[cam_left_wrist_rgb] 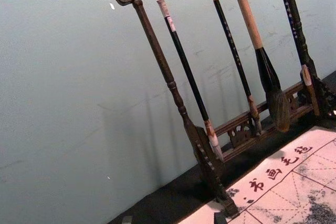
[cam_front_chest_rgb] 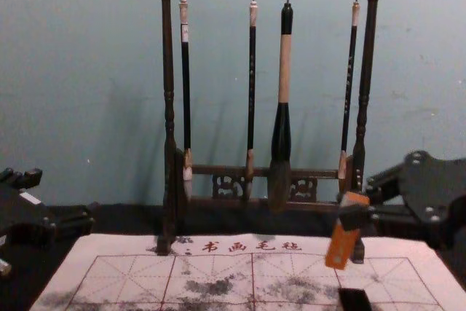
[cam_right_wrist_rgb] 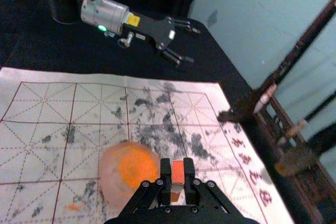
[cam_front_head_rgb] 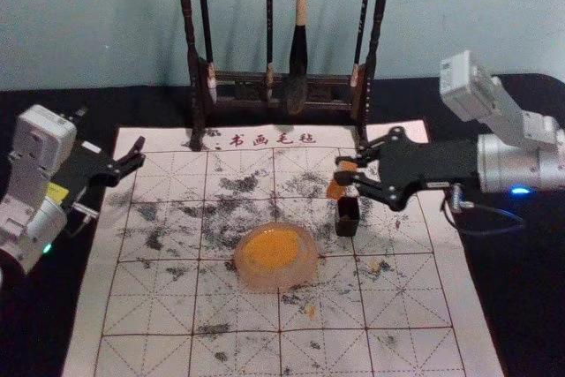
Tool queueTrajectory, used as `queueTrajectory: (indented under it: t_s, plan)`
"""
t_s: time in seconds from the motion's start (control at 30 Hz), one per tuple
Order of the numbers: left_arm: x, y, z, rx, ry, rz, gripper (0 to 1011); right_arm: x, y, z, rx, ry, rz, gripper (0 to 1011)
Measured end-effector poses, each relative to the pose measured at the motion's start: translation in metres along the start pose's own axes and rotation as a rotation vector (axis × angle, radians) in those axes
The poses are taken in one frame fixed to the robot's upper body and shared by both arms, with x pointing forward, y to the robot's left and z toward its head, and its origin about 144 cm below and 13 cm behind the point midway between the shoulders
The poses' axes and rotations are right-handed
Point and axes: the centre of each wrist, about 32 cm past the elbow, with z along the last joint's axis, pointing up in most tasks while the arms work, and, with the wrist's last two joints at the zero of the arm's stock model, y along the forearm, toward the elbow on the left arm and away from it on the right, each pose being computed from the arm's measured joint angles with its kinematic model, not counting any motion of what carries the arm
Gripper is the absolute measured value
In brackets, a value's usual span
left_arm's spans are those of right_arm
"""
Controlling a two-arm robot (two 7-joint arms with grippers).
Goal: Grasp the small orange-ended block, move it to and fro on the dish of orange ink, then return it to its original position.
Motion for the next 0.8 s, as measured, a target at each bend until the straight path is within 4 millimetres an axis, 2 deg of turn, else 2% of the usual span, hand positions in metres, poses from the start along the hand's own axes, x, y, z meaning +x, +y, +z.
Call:
queueTrajectory:
  t_s: [0.3,0.8]
  plan:
    - [0.0,0.0,0.0,0.0,0.0,0.0,1001,-0.008,-0.012,-0.014,-0.031,0.051,-0.03,134]
    - [0.0,0.0,0.0,0.0,0.0,0.0,1001,-0.001,-0.009,-0.029,-0.057,0.088,-0.039,134]
